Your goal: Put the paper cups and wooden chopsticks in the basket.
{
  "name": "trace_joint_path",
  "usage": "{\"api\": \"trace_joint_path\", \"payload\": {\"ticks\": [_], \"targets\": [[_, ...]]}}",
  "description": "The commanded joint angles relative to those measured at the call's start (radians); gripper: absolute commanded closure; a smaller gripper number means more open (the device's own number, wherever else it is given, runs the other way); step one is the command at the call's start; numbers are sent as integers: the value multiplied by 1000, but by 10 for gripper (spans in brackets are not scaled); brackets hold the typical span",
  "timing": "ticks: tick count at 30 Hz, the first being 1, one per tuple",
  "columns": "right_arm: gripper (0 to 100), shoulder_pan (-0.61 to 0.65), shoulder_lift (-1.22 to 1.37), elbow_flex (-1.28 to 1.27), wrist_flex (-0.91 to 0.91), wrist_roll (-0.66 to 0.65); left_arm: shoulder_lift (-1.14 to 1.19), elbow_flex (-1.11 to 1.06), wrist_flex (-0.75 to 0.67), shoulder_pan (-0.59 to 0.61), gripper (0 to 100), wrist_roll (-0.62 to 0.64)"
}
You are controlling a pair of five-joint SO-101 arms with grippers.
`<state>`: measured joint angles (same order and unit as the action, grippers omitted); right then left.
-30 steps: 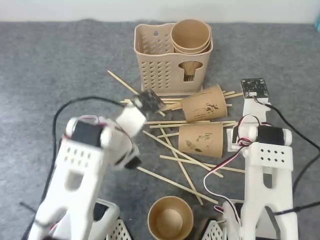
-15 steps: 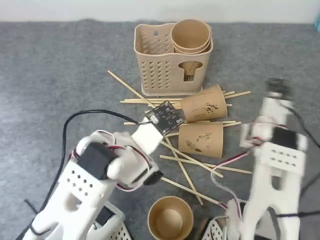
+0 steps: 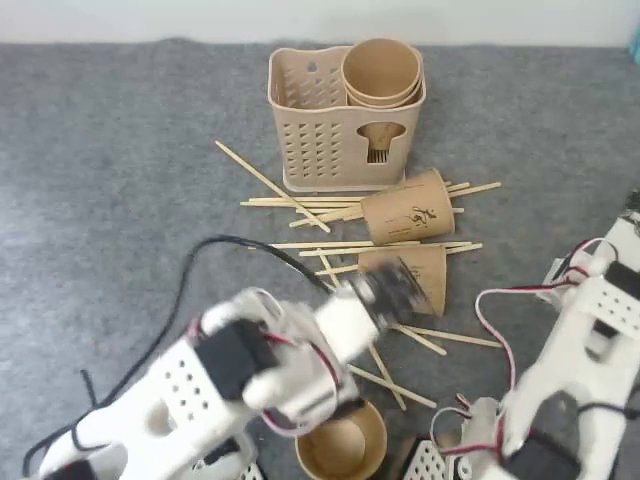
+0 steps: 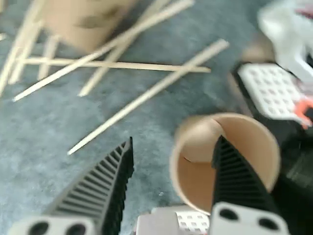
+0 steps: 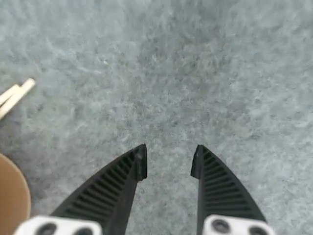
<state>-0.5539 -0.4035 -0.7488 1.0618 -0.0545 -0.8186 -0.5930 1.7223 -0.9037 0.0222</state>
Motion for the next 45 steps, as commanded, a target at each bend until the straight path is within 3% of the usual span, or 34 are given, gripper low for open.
{"api": "trace_joint_path", "payload": {"ticks": [1,11,22,27,38,45], "targets": [[825,-25,64,89,-22,-18,8,-1,37,-164,747,15],[828,-35,102,106,-21,-46,342,-4,15,-133,747,-31],[828,-28,-30,49,-1,-46,242,-38,-29,-38,750,-118],[828,-27,-38,49,16,-46,245,-147,-130,29,754,-190],[829,-28,-42,49,19,-46,236,-260,-341,37,990,-192],[829,-28,-42,49,19,-46,236,-185,-186,37,988,-193]]}}
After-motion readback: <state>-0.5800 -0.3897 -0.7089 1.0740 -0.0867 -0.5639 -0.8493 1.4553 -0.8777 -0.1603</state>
